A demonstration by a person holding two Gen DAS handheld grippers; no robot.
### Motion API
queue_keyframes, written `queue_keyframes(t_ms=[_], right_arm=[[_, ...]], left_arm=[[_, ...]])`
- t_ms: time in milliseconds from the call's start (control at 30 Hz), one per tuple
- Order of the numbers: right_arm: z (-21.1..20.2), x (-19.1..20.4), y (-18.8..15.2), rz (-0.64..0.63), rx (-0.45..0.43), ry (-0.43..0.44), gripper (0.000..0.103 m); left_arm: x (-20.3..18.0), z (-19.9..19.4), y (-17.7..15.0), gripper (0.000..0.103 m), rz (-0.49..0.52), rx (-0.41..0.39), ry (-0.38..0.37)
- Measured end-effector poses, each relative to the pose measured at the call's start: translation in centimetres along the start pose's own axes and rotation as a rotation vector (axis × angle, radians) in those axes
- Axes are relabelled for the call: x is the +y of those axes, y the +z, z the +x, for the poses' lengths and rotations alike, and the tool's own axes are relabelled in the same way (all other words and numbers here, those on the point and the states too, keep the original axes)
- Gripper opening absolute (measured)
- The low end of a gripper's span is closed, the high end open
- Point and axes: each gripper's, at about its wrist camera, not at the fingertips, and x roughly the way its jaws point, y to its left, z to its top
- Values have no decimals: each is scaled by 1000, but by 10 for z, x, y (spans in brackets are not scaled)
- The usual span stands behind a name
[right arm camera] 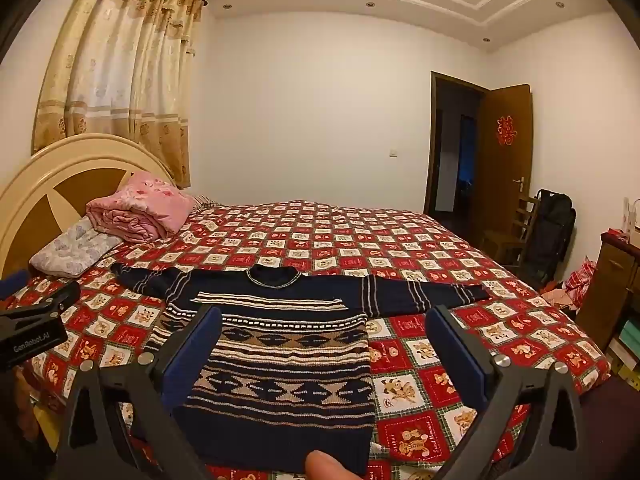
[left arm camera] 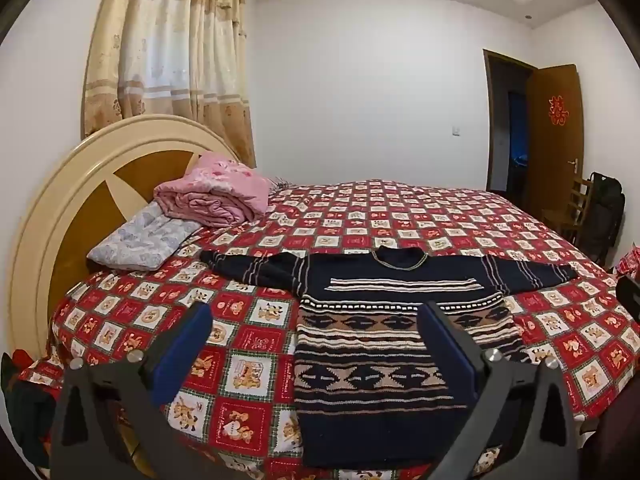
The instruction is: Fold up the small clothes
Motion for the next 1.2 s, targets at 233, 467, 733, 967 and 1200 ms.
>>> queue_keyframes(t_ms=[233, 467, 733, 967, 1200], right_arm=[[3, -2, -3, -9, 9, -12, 102], [9, -2, -5, -10, 18, -14, 102], [9, 0, -5, -15, 11, -19, 102], [9, -1, -6, -15, 12, -19, 102], [8, -1, -5, -18, 12, -20, 102]], left_arm=[[-4, 1, 2, 103, 20, -2, -2], [2, 3, 5, 103, 1, -9, -2], [-2, -1, 4, 103, -9, -12, 2], [-1, -2, 5, 103, -13, -12, -2], [0, -3, 6, 103, -21, -20, -2]])
